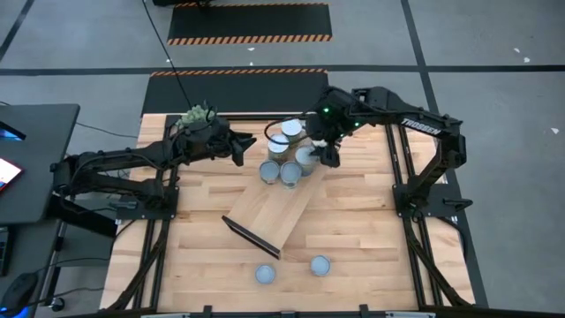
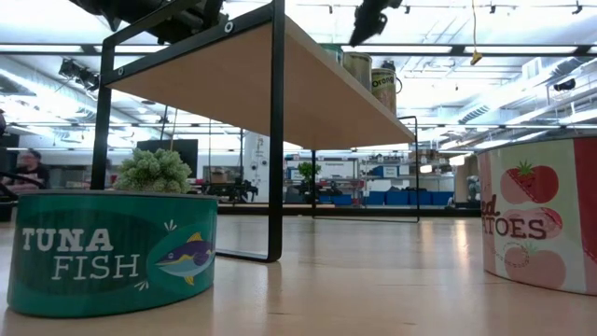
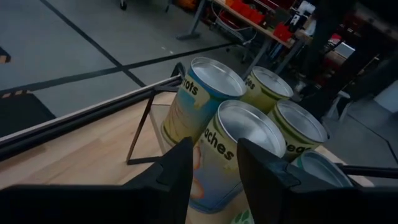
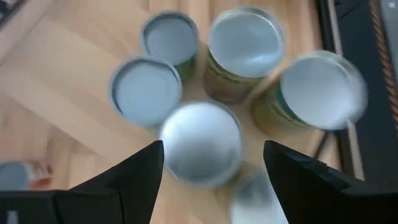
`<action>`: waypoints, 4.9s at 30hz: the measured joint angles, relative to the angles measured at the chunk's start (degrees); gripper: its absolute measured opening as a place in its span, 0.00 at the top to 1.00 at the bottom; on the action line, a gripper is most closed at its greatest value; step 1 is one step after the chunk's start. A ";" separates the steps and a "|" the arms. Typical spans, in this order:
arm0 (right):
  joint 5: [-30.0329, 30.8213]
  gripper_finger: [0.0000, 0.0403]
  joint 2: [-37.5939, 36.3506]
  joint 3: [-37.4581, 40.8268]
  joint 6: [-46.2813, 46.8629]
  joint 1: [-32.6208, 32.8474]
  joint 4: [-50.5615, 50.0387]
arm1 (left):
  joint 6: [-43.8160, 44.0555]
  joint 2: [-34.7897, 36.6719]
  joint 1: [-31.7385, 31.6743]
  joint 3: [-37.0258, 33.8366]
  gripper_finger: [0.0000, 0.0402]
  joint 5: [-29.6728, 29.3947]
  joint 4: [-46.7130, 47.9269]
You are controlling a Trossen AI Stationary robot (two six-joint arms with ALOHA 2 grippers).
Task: Pick and place cans onto a shelf
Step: Adjust the cans on the shelf
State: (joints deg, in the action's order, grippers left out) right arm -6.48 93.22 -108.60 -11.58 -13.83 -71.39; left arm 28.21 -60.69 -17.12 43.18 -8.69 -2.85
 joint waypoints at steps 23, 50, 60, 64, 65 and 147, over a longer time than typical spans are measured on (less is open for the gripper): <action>14.09 0.35 -0.26 7.07 -5.10 -6.93 -13.00 | -0.79 -2.36 -0.82 0.00 0.67 -1.99 0.26; 15.12 0.35 -1.49 8.66 -5.11 -7.69 -6.85 | -1.93 -2.32 -0.66 0.00 0.67 1.26 0.10; 14.12 0.35 -9.41 8.64 3.59 -3.98 -9.73 | -3.94 -6.62 -0.72 0.02 0.67 -0.65 -0.11; 15.04 0.35 -12.03 8.64 6.59 -1.26 -9.71 | -4.00 -9.84 -0.99 -0.03 0.67 -0.34 -1.51; 15.49 0.35 -12.57 8.64 7.36 -0.66 -9.73 | -4.00 -10.49 -1.01 0.00 0.67 -0.14 -1.91; 20.42 0.35 -14.56 8.64 18.82 13.80 -8.12 | -9.50 -33.25 -9.02 38.29 0.80 11.27 27.66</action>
State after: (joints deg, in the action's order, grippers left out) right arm 13.94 78.66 -99.96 7.24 -0.03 -79.51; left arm 18.71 -93.94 -26.14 81.47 2.58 24.81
